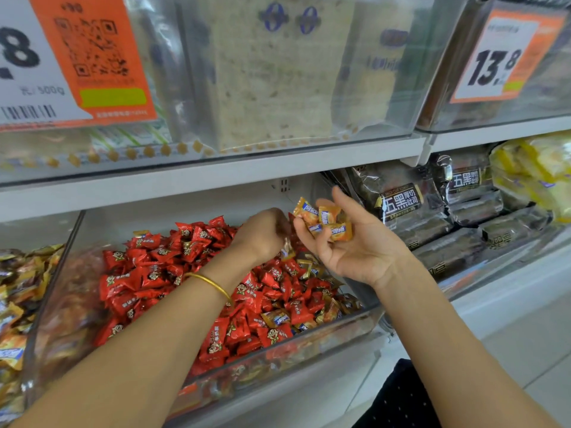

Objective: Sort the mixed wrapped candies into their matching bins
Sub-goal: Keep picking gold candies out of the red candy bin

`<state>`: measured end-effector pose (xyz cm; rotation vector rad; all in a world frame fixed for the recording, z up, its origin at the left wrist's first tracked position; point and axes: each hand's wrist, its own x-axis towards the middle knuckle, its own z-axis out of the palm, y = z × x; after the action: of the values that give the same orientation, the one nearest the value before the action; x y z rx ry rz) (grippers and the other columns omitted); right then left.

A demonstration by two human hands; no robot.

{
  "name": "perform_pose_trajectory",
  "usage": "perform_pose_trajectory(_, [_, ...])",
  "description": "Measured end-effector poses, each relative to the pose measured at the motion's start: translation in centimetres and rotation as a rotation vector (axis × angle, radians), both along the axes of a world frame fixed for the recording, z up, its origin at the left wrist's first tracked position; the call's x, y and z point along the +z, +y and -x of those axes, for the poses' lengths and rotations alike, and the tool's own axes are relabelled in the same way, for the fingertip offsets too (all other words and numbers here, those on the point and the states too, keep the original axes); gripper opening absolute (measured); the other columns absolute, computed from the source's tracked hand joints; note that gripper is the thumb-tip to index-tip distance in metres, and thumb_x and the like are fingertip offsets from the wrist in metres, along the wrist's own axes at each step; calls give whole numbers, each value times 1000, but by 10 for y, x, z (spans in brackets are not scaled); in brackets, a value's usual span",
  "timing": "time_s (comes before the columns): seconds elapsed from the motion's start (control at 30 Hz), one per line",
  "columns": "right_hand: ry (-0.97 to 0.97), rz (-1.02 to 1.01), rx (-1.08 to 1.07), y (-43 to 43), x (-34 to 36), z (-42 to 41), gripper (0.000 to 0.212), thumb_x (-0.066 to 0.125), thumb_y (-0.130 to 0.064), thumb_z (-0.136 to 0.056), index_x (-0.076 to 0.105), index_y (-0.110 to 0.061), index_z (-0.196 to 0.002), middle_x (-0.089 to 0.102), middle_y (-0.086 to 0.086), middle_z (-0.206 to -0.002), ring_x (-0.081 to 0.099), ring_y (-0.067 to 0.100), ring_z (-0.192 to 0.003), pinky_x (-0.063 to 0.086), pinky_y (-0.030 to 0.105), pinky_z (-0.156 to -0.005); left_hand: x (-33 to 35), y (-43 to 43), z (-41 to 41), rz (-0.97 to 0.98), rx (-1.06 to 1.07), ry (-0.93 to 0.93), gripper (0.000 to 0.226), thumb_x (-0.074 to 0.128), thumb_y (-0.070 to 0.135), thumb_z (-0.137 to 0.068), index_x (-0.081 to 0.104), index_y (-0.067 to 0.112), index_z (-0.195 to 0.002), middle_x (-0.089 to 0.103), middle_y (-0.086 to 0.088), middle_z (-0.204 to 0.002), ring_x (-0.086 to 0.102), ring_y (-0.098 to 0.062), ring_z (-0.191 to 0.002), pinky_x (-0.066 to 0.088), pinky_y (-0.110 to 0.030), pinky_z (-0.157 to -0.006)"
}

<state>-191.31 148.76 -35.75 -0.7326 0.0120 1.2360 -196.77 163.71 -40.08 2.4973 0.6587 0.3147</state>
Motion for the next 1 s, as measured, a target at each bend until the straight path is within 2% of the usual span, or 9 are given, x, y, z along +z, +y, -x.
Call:
perform_pose_trajectory(0.13, [89,-62,-45,2,4,-1,25,68,-34,-76,69,-10,-74,67,12,-83,63,20,-76,46,15,-36,0,-4,-12,106,-104,-25,28,50,2,-90,58,19,-69,59,2,-69,56,-15,-68,39,-13,-53])
perform_pose_trajectory(0.3, [104,-104,-50,5,7,-3,22,66,-29,-76,71,-8,-73,65,9,-82,62,18,-69,43,14,-34,-22,-18,-32,-47,-290,214,19,46,13,-96,59,3,-107,57,-7,-96,57,-24,-94,47,-30,-81])
perform_pose_trajectory(0.4, [112,-114,-49,5,6,-4,21,67,-27,-74,70,-7,-74,65,9,-82,62,18,-70,42,15,-33,-35,-17,-33,-148,-381,405,38,50,38,-93,50,13,-123,53,-12,-120,49,-30,-112,44,-40,-96])
perform_pose_trajectory(0.47, [106,-106,-51,5,6,-4,22,67,-28,-76,70,-7,-73,65,9,-82,61,17,-71,41,15,-33,-34,-18,-32,-198,-386,440,49,54,38,-91,43,13,-132,48,-12,-128,47,-30,-117,42,-38,-99])
perform_pose_trajectory(0.67, [116,-94,-55,7,6,-4,26,65,-31,-82,70,-7,-72,65,9,-81,60,17,-74,41,15,-32,-20,-35,-28,-302,-382,417,22,49,19,-94,55,5,-110,58,-11,-100,57,-26,-92,46,-32,-77])
perform_pose_trajectory(0.73, [121,-104,-55,8,6,-4,23,66,-29,-77,70,-7,-73,65,9,-82,60,17,-75,41,15,-32,-18,-37,-29,-317,-379,452,22,48,20,-94,55,6,-110,59,-11,-101,55,-24,-90,47,-36,-82])
perform_pose_trajectory(0.83, [112,-112,-55,8,5,-4,20,67,-27,-72,70,-7,-75,65,9,-82,60,17,-74,41,15,-32,-17,-38,-30,-320,-363,482,27,45,26,-96,53,12,-118,59,-6,-108,52,-25,-107,34,-45,-102])
perform_pose_trajectory(0.9, [84,-110,-53,7,4,-3,20,67,-28,-71,70,-8,-75,65,8,-82,62,17,-69,41,15,-32,-15,-32,-31,-222,-284,423,20,43,29,-97,54,17,-108,56,1,-91,50,-23,-105,26,-46,-105])
perform_pose_trajectory(1.0, [51,-105,-45,5,4,-3,21,67,-29,-72,69,-9,-76,64,9,-82,64,18,-64,41,14,-33,-9,-16,-29,74,-212,112,8,44,21,-96,50,17,-93,52,4,-80,53,-21,-96,40,-38,-96])
